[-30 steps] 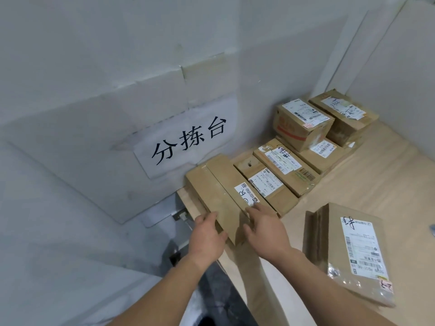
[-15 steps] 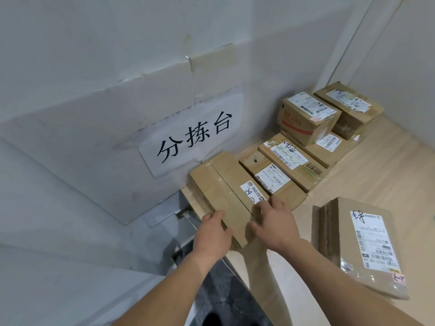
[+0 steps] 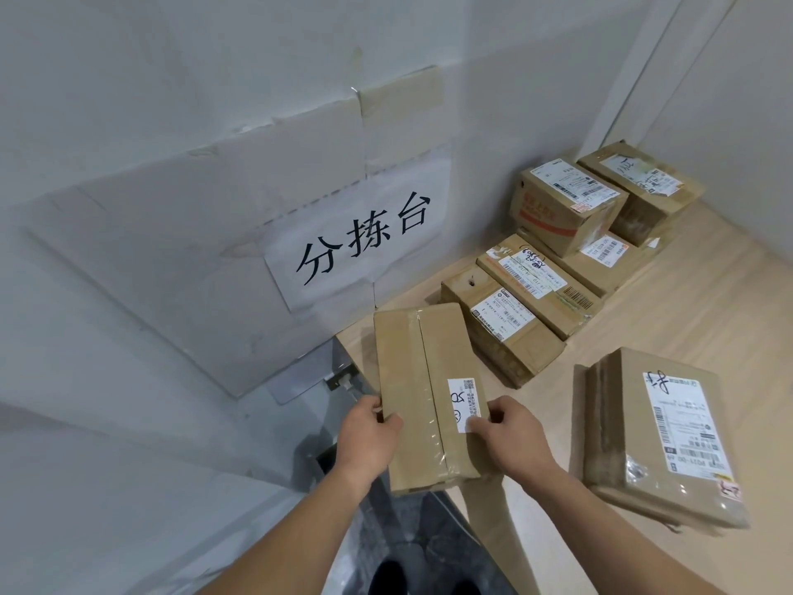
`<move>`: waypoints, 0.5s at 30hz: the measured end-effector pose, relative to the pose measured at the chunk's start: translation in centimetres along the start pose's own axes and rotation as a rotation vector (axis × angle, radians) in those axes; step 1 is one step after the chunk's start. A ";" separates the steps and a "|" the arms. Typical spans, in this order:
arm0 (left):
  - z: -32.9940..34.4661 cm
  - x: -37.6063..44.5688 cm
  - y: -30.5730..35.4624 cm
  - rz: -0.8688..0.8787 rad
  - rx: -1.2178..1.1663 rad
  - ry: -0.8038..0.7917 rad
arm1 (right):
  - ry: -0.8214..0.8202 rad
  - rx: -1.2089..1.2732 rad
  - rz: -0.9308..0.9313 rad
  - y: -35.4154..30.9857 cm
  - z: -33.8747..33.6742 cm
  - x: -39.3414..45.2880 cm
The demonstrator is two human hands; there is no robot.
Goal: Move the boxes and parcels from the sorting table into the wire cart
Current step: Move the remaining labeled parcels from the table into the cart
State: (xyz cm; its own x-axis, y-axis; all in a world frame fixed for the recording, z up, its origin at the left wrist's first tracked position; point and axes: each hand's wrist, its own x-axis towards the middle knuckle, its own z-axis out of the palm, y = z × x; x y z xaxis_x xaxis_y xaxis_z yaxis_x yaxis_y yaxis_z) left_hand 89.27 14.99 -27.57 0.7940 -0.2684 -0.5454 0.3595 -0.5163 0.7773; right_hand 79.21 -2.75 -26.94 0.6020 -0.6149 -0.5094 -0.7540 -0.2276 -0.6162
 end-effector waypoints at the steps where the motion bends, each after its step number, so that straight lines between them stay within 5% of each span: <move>1: -0.1 -0.1 -0.3 -0.059 -0.085 -0.015 | -0.007 0.041 0.021 0.3 0.0 -0.1; 6: -0.6 -0.6 -1.9 -0.232 -0.365 -0.122 | -0.055 0.130 0.010 1.0 0.1 -1.2; 15: -0.8 -1.0 -4.0 -0.186 -0.427 -0.227 | -0.102 0.179 -0.022 1.2 -0.1 -1.9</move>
State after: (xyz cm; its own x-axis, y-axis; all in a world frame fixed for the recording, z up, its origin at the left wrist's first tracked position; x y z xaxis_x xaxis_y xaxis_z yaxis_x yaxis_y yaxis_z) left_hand 87.47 17.98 -29.84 0.5885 -0.3978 -0.7038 0.6899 -0.2067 0.6937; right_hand 77.12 -1.97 -26.71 0.6484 -0.5292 -0.5473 -0.6869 -0.0966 -0.7203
